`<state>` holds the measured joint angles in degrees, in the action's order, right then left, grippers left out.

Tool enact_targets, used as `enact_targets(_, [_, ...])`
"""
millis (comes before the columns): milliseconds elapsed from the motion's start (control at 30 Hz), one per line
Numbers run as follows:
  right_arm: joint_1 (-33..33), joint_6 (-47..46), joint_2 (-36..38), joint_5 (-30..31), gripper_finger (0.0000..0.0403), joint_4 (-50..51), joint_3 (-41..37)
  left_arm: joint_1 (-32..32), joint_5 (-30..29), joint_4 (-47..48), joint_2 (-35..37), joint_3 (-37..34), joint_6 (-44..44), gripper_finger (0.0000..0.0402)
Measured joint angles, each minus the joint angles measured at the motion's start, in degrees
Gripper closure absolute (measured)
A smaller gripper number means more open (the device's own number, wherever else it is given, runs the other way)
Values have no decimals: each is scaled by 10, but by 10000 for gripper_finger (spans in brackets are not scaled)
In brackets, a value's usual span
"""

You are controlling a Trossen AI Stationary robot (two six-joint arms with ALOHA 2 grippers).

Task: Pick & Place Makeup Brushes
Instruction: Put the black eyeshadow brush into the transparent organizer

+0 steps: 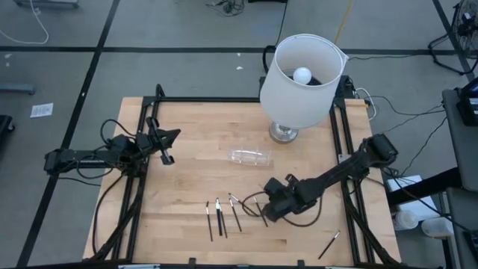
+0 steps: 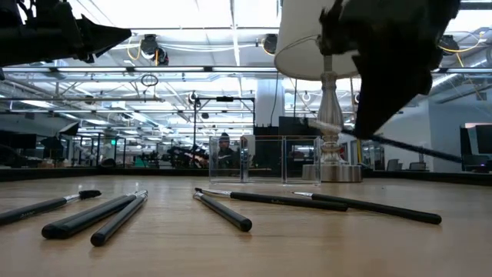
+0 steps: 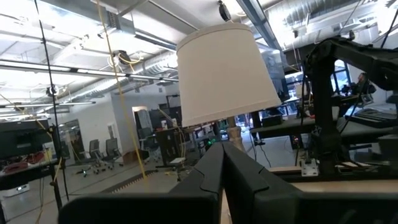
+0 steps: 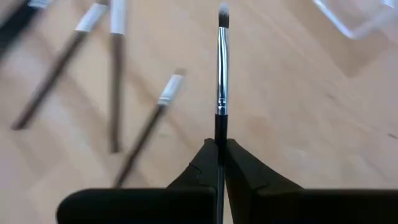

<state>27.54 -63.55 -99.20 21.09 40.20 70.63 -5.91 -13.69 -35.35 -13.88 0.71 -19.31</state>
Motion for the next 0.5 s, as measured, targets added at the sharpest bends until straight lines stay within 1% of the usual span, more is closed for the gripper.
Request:
enact_targets(100, [12, 38, 26, 50, 402, -41, 0, 0, 0, 0, 0, 0, 0, 385])
enact_targets(233, [34, 123, 54, 130, 402, -112, 1, 0, 0, 0, 0, 0, 0, 385])
enact_targets(400, [61, 227, 74, 195, 402, -199, 1, 0, 0, 0, 0, 0, 0, 385])
enact_targets(500, [74, 297, 73, 233, 402, -233, 1, 0, 0, 0, 0, 0, 0, 385])
